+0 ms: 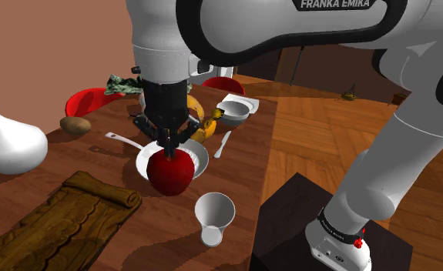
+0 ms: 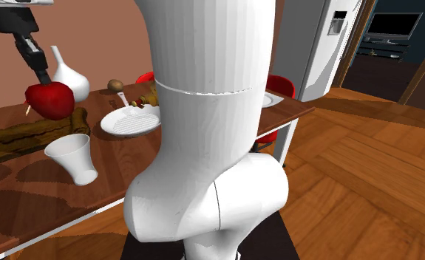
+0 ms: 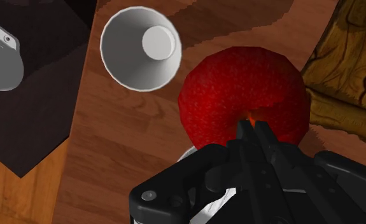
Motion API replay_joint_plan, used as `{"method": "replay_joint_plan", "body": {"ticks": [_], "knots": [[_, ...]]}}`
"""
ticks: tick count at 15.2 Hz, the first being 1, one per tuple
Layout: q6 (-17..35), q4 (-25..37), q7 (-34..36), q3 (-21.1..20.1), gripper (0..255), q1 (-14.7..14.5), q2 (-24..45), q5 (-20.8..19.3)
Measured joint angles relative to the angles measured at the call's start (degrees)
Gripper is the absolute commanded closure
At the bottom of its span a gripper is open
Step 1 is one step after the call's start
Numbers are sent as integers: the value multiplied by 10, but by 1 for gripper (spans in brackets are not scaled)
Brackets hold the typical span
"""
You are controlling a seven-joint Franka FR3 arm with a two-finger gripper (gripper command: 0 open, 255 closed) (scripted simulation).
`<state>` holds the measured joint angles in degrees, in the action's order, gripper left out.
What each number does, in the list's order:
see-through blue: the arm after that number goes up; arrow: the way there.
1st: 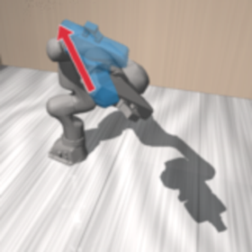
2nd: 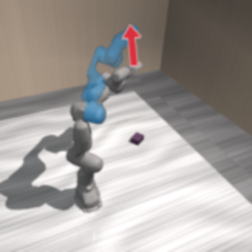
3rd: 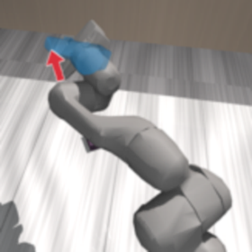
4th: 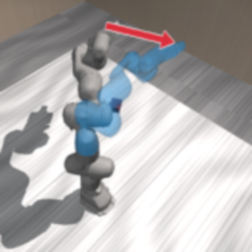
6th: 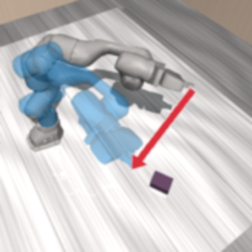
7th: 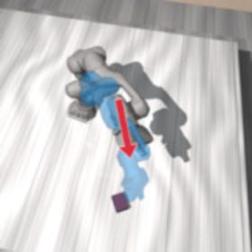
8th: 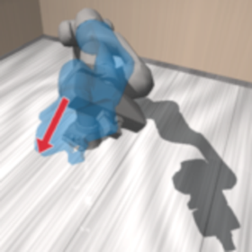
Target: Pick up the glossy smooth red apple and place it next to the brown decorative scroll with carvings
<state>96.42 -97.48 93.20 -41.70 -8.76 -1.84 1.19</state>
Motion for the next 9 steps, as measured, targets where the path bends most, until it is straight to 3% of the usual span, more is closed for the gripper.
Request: {"method": "replay_joint_plan", "body": {"ticks": [9], "knots": [[70, -73, -2, 0, 255, 0, -4, 3]]}}
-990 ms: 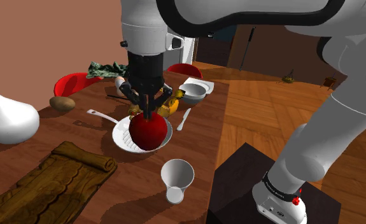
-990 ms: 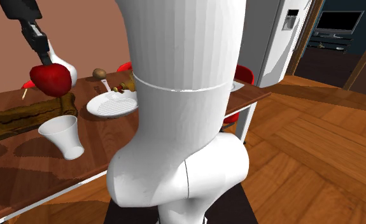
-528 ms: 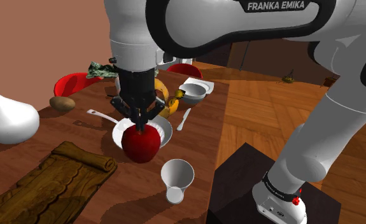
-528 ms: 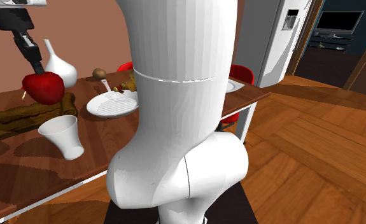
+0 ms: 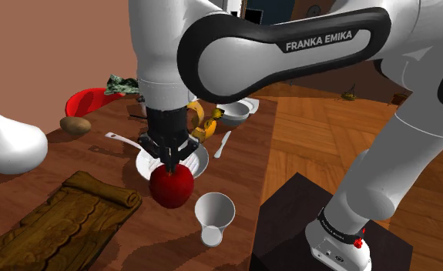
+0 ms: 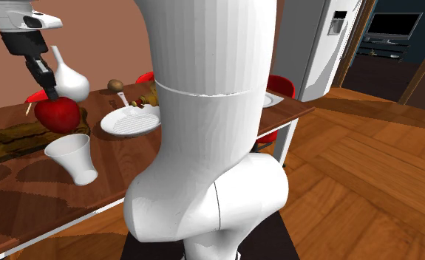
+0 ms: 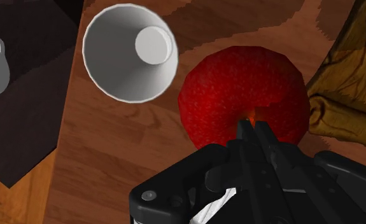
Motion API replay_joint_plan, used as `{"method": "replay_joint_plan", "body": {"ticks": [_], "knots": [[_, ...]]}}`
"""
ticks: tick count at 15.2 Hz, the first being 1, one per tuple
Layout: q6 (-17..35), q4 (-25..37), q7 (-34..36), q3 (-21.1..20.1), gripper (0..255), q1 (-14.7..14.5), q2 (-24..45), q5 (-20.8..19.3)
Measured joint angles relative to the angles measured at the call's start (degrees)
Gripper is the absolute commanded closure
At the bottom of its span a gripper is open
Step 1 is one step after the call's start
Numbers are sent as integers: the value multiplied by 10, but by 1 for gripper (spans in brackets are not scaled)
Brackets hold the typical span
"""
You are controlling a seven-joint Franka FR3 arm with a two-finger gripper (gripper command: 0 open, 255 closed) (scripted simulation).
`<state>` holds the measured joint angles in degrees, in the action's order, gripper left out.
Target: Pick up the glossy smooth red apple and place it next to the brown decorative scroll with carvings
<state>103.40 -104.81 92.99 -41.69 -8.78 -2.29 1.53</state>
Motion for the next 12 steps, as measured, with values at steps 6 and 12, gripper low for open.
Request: {"method": "replay_joint_plan", "body": {"ticks": [6, 12], "knots": [[46, -42, 2, -1, 255, -1, 4, -3], [94, -82, 9, -4, 255, -3, 15, -10]]}}
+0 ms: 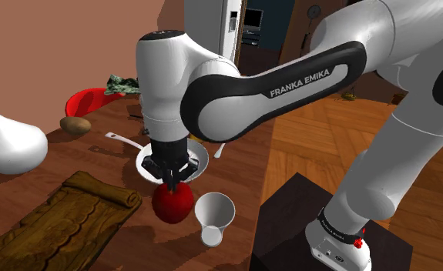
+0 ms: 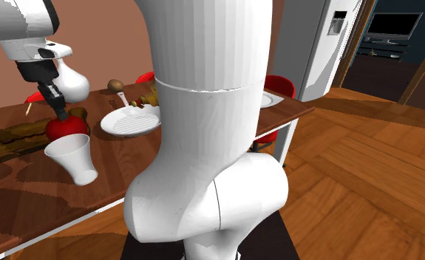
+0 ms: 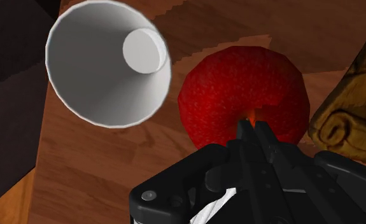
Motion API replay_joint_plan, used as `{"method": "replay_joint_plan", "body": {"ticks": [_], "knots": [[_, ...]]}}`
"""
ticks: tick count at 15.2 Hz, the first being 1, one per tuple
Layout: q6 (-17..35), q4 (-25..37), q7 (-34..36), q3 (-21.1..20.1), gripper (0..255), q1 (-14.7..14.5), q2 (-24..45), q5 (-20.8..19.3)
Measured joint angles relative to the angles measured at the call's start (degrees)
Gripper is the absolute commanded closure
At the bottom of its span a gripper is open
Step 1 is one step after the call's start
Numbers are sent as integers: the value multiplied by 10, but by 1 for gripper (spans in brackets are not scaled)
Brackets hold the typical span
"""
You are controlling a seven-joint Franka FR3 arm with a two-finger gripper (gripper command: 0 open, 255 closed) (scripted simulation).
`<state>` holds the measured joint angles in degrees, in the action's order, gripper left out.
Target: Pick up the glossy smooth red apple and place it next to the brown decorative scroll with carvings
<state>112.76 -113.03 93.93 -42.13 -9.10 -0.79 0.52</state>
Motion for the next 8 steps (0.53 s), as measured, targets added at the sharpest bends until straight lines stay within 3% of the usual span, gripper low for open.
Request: {"method": "replay_joint_plan", "body": {"ticks": [8], "knots": [[55, -38, 12, -2, 255, -2, 24, -18]]}}
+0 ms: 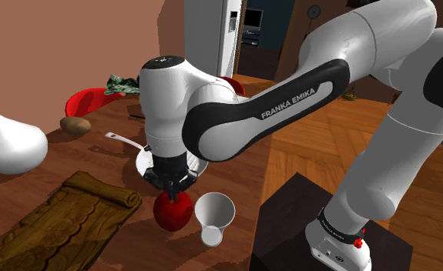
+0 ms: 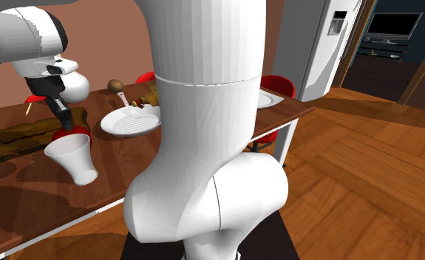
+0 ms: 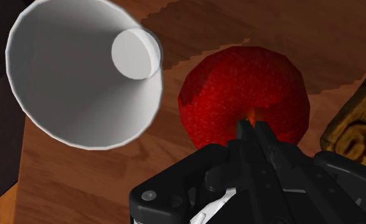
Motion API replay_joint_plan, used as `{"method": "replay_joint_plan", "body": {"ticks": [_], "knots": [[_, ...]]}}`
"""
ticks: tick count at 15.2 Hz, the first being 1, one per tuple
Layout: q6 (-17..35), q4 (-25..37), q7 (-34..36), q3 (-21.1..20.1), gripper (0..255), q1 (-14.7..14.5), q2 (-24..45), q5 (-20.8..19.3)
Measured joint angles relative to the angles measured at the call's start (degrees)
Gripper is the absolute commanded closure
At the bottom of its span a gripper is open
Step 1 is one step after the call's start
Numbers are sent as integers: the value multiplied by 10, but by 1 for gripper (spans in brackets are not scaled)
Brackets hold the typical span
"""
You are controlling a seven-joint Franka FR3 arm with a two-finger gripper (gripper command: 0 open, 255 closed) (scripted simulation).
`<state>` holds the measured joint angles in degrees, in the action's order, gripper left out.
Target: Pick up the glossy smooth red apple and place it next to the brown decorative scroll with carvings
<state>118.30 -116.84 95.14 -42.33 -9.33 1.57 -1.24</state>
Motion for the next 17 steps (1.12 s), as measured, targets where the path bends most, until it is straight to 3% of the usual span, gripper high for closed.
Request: {"method": "replay_joint_plan", "body": {"ticks": [6, 7, 13, 17], "knots": [[4, -3, 0, 0, 255, 0, 1, -1], [4, -3, 0, 0, 0, 0, 1, -1], [4, -3, 0, 0, 0, 0, 1, -1], [-51, 36, -13, 2, 0, 3, -22, 16]]}}
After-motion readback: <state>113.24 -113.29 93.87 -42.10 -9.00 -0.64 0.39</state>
